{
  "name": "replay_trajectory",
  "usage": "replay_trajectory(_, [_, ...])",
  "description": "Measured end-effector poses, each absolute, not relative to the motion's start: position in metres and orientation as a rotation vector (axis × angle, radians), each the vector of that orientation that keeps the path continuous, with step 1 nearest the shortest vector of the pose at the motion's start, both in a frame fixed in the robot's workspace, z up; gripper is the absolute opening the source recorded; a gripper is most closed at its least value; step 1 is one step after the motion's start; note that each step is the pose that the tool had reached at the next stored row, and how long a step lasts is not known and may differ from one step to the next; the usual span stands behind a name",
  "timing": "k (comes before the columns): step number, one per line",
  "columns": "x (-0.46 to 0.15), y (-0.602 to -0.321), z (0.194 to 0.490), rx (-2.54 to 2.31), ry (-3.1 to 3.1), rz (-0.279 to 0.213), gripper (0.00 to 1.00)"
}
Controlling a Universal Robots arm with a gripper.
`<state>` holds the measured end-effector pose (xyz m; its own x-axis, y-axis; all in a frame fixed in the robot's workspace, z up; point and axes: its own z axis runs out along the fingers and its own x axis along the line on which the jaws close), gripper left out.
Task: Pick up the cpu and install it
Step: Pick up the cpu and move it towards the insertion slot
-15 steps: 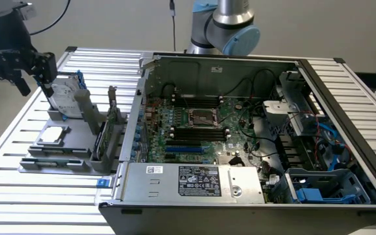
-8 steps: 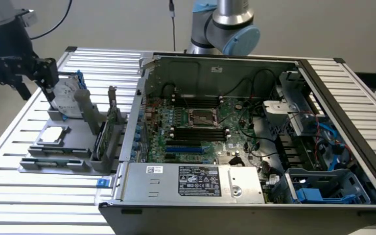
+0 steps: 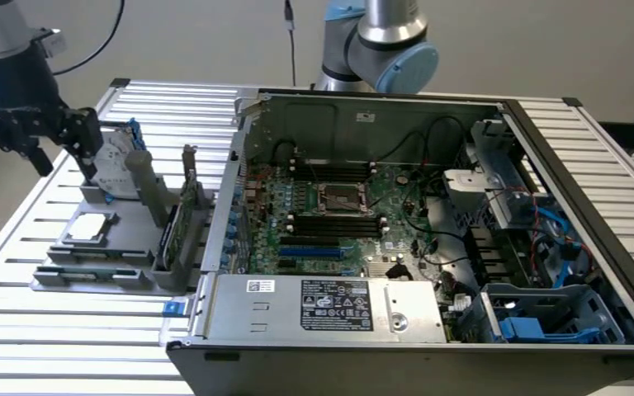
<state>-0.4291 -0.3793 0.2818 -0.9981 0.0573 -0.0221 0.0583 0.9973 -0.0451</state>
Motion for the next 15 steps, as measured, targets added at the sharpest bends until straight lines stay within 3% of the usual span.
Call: replay_trajectory(15, [-0.432,-0.383,0.255,0.09,3.119,-0.072,0.68])
